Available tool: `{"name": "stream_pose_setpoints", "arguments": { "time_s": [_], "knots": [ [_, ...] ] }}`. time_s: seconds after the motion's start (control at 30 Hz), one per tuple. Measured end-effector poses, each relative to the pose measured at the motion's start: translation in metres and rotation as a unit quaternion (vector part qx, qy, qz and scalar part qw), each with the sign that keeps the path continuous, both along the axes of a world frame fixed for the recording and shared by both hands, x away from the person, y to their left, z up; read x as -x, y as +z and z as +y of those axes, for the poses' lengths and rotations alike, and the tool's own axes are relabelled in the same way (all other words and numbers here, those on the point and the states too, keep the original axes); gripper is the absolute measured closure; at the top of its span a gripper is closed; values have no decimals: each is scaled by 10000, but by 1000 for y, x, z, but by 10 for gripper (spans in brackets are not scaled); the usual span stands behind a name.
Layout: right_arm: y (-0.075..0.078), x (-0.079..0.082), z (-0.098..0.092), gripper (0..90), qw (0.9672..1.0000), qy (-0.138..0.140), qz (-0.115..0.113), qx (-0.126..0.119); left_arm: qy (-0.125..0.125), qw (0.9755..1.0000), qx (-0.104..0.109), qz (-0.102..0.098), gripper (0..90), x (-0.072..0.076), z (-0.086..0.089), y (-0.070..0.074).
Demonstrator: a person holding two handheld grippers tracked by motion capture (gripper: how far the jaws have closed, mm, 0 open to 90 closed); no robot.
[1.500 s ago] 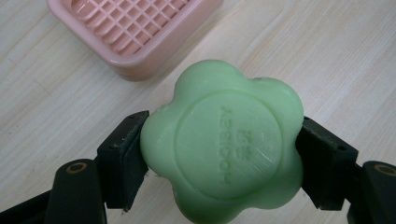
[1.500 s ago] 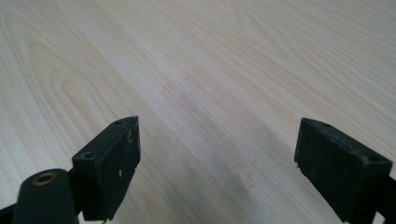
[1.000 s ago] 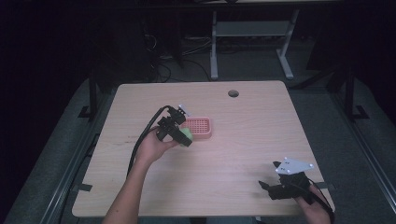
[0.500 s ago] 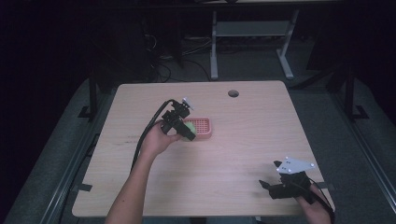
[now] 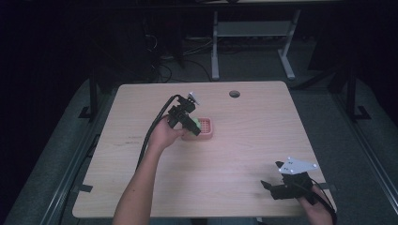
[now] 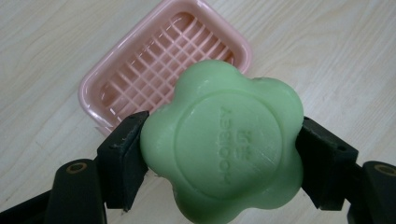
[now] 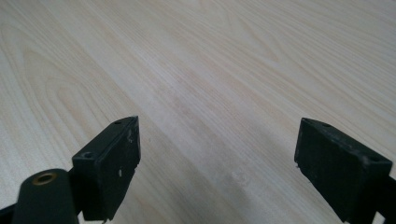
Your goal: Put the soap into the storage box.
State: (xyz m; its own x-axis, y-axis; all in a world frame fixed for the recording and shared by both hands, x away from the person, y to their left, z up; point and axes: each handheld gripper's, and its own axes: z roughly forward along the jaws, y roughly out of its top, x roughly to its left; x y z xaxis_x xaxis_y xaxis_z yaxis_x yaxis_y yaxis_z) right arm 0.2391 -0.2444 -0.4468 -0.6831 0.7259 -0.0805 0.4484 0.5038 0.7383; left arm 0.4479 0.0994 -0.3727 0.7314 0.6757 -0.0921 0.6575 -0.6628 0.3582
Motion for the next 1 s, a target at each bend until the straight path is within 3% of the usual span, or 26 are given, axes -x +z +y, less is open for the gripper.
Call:
{"name": "stream_pose_setpoints", "arguments": {
  "time_s": [0.63, 0.9, 1.0],
  "knots": [
    [1, 0, -1, 138, 10000, 11, -52, -29, 15, 10000, -66, 28, 265, -21, -18, 4],
    [1, 1, 0, 138, 10000, 24, -57, -5, 53, 9999, -94, 61, 265, -29, -28, -3],
    [1, 0, -1, 138, 10000, 37, -77, -22, 171, 9998, -78, 108, 265, -33, -29, -8]
  ]
}}
